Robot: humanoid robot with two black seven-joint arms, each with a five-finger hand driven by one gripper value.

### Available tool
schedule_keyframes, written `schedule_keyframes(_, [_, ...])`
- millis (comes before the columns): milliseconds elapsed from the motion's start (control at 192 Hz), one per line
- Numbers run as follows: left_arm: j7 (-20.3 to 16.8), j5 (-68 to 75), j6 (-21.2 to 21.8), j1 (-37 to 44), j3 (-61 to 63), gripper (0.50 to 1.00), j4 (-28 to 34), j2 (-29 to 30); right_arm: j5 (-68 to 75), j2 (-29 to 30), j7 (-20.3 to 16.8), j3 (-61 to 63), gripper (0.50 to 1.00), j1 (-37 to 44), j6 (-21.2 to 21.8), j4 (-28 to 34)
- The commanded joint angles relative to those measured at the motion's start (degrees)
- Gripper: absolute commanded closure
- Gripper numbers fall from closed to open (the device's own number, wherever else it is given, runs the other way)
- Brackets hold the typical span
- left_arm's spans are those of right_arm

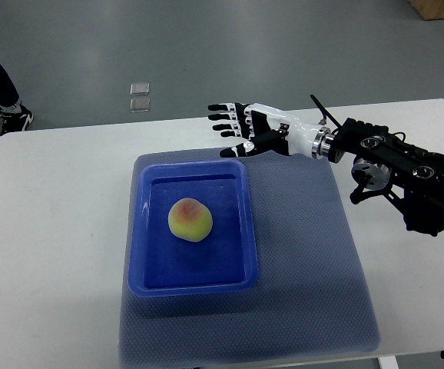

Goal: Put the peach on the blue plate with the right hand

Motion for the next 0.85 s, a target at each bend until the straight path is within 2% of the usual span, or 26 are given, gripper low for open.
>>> schedule_keyframes(0, [0.0, 0.0, 0.0, 0.0, 0.0, 0.5, -0.1, 0.0, 6.1, 0.0, -1.7, 3.0, 0.57, -3.1, -1.6, 0.0])
schedule_keyframes(198, [0.0, 0.0, 0.0, 0.0, 0.0, 0.5, -0.2, 0.0, 20.9, -0.1, -3.4, 3.5, 0.57, -5.2, -7.5, 0.1])
schedule_keyframes(251, [0.0, 0.0, 0.0, 0.0, 0.0, 0.5, -0.2, 0.0, 20.9, -0.1, -3.4, 3.5, 0.57, -5.2, -7.5, 0.1])
schedule_keyframes(256, [0.0, 0.0, 0.0, 0.0, 0.0, 0.5, -0.2, 0.0, 24.9, 0.0, -3.7, 3.4, 0.57, -5.4, -9.8, 0.2])
schedule_keyframes(297, [-0.1, 0.0, 0.0, 0.0, 0.0, 0.5, -0.2, 0.0, 26.7, 0.0, -3.8, 3.3, 0.57, -5.6, -10.9, 0.2])
schedule_keyframes(840, [-0.1, 0.0, 0.0, 0.0, 0.1, 0.5, -0.4, 0.0, 26.9, -1.7, -3.2, 3.4, 0.57, -7.6, -9.9, 0.2])
